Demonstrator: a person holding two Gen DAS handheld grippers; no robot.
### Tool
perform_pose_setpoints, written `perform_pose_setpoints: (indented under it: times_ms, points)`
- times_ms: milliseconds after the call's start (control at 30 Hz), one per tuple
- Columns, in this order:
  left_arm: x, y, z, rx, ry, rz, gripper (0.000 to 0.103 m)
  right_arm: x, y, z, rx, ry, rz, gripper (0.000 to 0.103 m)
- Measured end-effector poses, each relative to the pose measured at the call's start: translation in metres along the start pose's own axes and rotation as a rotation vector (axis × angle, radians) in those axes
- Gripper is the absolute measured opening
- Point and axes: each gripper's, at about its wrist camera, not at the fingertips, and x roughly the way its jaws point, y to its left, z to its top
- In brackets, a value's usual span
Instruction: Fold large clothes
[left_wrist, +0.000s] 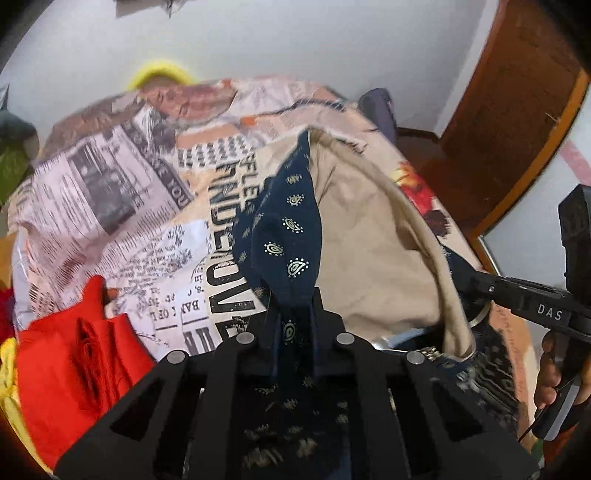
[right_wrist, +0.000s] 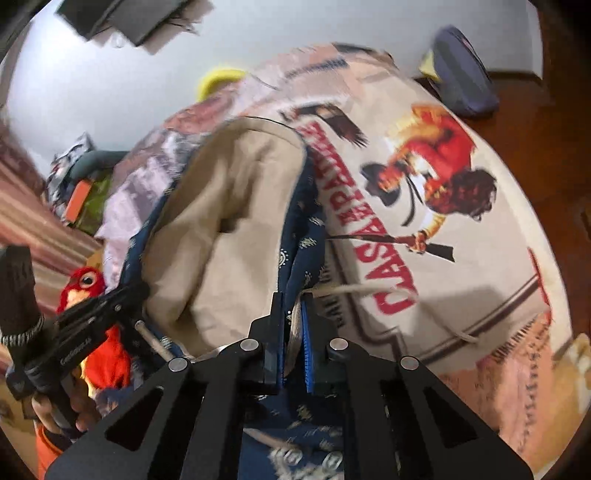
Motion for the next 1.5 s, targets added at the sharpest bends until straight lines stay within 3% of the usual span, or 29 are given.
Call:
perform_pose_setpoints:
  times_ms: [233, 367, 500, 667, 867, 967, 1133, 1200, 1367, 1500]
  points:
    - [-0.063, -0.010, -0.030, 0.013, -0.041, -0.035, 0.011, -0.056, 0.043, -0.034, -0.112, -0.041, 0.016, 0.006]
    - [-0.084, -0.013, -0.068, 0.032, -0.021, -0.051, 0.011, -0.065, 0.050, -0.063, -0.151, -0.023, -0.006, 0.006]
    - [-0.097, -0.020, -0.110, 0.094, -0.014, -0.013, 0.011, -0.072, 0.051, -0.095, -0.176, -0.002, -0.031, 0.006]
    - [-0.086, -0.024, -0.168, 0.183, 0.054, 0.056, 0.011, -0.067, 0.046, -0.131, -0.190, 0.030, -0.085, 0.006]
    - [-0.058, -0.024, -0.204, 0.212, 0.139, 0.117, 0.020, -0.048, 0.025, -0.153, -0.126, 0.080, -0.140, 0.007]
    - [-0.062, -0.032, -0.206, 0.263, 0.129, 0.153, 0.027, -0.048, 0.015, -0.157, -0.058, 0.075, -0.124, 0.008]
    - [-0.090, -0.042, -0.195, 0.292, 0.063, 0.120, 0.054, -0.066, 0.017, -0.150, -0.033, 0.056, -0.116, 0.012]
    - [-0.101, -0.046, -0.185, 0.277, 0.029, 0.098, 0.058, -0.075, 0.023, -0.152, -0.056, 0.031, -0.120, 0.017]
    - [-0.107, -0.059, -0.153, 0.229, -0.006, 0.014, 0.059, -0.090, 0.038, -0.139, -0.090, -0.051, -0.129, 0.049]
    - [-0.094, -0.072, -0.134, 0.203, 0.005, -0.051, 0.060, -0.081, 0.040, -0.123, -0.078, -0.079, -0.115, 0.055]
